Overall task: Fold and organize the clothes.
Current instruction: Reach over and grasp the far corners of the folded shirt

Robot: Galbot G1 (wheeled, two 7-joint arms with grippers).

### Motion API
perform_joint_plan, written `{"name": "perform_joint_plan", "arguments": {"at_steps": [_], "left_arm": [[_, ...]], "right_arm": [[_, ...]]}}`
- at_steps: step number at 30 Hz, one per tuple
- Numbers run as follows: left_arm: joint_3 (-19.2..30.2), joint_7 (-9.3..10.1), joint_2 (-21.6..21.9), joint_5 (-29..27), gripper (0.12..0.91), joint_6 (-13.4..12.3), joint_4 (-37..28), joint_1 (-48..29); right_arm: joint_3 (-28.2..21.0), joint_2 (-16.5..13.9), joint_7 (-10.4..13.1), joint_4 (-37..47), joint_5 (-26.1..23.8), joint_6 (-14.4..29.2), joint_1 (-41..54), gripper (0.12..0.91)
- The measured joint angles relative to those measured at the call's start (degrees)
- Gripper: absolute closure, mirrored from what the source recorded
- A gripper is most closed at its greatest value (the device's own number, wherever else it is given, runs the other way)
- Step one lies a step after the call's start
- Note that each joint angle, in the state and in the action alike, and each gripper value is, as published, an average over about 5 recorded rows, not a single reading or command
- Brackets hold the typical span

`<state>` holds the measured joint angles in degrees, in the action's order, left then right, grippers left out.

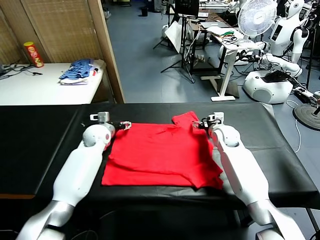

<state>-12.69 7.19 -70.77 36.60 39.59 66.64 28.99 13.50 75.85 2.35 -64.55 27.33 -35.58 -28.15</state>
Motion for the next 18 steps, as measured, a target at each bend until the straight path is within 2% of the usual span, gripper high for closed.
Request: {"name": "perform_joint_plan", "arguments": {"at_steps": [4,7,11,15,18], "left_arm": [[-0.24,-0.75,0.23,0.19,0.779,-0.10,-0.35,0.24],[-0.19,-1.09,0.42,0.34,0.885,-0.12,0.30,0.66],[-0.14,-1.34,0.49,0.52,0.903,-0.14,1.67,1.02],[-0.45,-1.21,0.62,0.14,0.903,-0.15,3.33,1.52],[-0.87,-0.90,1.24,0.04,0.903,-0.05,5.12,2.28]], "right_arm": [[0.40,0.20,0.04,0.06,-0.07,0.21,-0.19,0.592],[0.70,0.20,-0.04,-0.14,-0.07,1.27,-0.52,0.742],[1.15,-0.10,-0.71,-0.78,0.01,4.62,-1.26,0.879],[1.38,-1.09,-2.86,-2.42,1.20,8.77,-2.50,0.903],[1.78,-2.30,-4.20,-4.97,3.48,10.09,-3.99,0.903]]}}
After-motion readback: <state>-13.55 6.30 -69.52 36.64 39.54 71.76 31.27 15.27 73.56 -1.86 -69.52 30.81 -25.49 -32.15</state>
